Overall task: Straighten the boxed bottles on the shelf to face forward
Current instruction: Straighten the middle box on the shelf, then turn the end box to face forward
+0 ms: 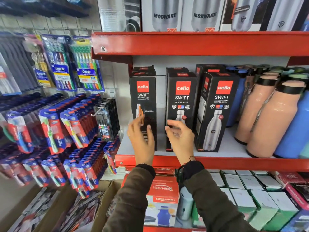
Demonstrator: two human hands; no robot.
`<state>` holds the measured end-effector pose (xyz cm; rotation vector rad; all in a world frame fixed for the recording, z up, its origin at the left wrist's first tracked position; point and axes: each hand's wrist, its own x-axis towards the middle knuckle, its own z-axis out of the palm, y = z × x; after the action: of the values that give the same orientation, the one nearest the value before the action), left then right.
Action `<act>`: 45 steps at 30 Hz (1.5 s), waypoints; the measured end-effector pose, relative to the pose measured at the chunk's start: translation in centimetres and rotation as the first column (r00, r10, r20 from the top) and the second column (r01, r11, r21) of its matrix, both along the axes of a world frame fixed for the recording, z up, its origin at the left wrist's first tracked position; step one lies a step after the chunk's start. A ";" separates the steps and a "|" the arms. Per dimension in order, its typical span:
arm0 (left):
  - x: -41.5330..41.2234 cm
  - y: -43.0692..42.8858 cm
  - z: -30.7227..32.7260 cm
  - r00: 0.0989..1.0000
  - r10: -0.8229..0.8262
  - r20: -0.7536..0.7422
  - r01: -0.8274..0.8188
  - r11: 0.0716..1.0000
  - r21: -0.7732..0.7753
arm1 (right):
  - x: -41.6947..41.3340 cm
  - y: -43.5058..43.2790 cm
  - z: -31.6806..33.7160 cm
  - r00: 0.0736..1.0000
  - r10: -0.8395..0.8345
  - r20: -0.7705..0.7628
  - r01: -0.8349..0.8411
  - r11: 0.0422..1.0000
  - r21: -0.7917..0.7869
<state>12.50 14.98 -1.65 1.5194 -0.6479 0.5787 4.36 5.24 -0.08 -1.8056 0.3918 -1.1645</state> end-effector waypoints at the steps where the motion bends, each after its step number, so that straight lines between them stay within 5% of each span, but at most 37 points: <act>1: 0.6 0.4 -0.1 1.000 0.023 -0.020 -0.023 1.000 -0.007 | 0.5 0.5 -0.1 0.999 0.029 -0.026 -0.029 1.000 0.002; 6: 3.0 2.1 -0.5 0.955 -0.183 -0.235 0.182 0.983 -0.024 | 2.6 3.0 -0.6 0.984 0.142 -0.106 -0.136 0.989 0.059; 15: 4.3 3.5 -1.0 0.776 -0.474 -0.416 0.440 0.879 -0.181 | 4.1 4.8 -1.2 0.989 0.078 -0.129 -0.067 0.994 0.087; 24: 5.0 5.3 -0.5 0.796 -0.475 -0.376 0.385 0.876 -0.293 | 4.7 5.5 -0.3 0.996 0.020 -0.084 -0.020 1.000 0.008; 34: 6.0 5.9 -1.2 0.919 -0.359 -0.164 0.330 0.927 -0.181 | 5.8 5.2 -0.3 0.995 -0.069 -0.077 0.073 0.996 0.048; 40: 8.5 4.6 -1.2 0.901 -0.347 -0.262 0.361 0.933 0.004 | 6.0 5.0 -0.2 0.996 0.017 -0.085 -0.016 1.000 0.015; 45: 8.8 4.7 -1.1 0.819 -0.450 -0.354 0.456 0.887 -0.074 | 6.3 4.4 -0.6 0.987 0.087 -0.139 -0.086 0.996 0.007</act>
<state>21.33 19.69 -2.80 1.3691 -0.6923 -0.0767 10.66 9.62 -0.70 -1.8896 0.3905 -0.9818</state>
